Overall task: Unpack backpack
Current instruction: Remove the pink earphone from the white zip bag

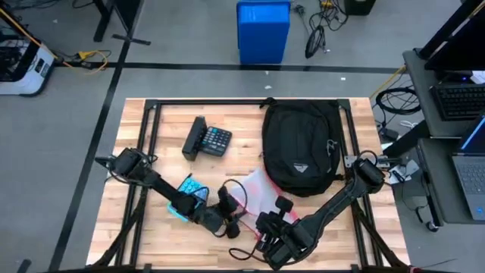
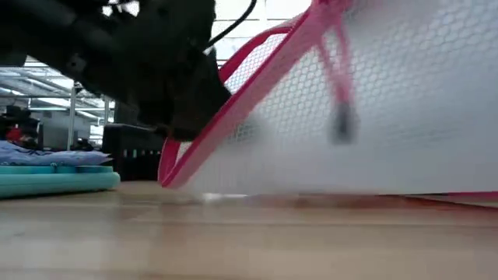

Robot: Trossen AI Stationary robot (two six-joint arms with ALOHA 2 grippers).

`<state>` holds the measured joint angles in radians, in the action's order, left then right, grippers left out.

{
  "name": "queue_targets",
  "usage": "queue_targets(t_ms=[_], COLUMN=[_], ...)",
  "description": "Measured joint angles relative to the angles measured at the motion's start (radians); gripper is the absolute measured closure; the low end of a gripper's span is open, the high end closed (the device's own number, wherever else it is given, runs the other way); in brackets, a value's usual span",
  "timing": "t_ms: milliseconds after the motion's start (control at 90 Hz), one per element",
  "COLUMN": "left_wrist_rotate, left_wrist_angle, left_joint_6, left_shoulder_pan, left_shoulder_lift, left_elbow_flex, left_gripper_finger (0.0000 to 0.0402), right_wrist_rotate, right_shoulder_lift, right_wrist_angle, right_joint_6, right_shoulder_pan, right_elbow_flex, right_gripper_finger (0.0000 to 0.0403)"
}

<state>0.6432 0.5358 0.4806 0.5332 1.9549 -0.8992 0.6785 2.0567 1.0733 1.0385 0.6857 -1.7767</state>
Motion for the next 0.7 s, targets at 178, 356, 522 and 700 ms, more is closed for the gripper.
queue_targets(t_ms=[178,356,522,700], left_wrist_rotate=[0.045,0.021,0.027,0.069], left_wrist_angle=[0.047,0.05,0.08,0.084], left_joint_6=[0.221,0.413,0.347,0.169], left_shoulder_pan=[-0.035,-0.111,-0.125,-0.11], left_shoulder_lift=[0.023,0.083,0.168,0.217], left_elbow_flex=[-0.027,-0.043,-0.103,-0.211], left_gripper_finger=[0.0288,0.0288,0.0288,0.0271], right_wrist_rotate=[0.0,0.001,-0.006,-0.039], right_shoulder_lift=[0.0,0.0,0.0,0.0], right_wrist_angle=[-0.008,-0.062,-0.101,-0.089], right_joint_6=[-0.007,-0.052,-0.116,-0.155], right_shoulder_pan=[0.0,-0.001,0.002,0.003], right_elbow_flex=[0.0,0.0,0.0,0.0], right_gripper_finger=[0.0403,0.0403,0.0403,0.0403])
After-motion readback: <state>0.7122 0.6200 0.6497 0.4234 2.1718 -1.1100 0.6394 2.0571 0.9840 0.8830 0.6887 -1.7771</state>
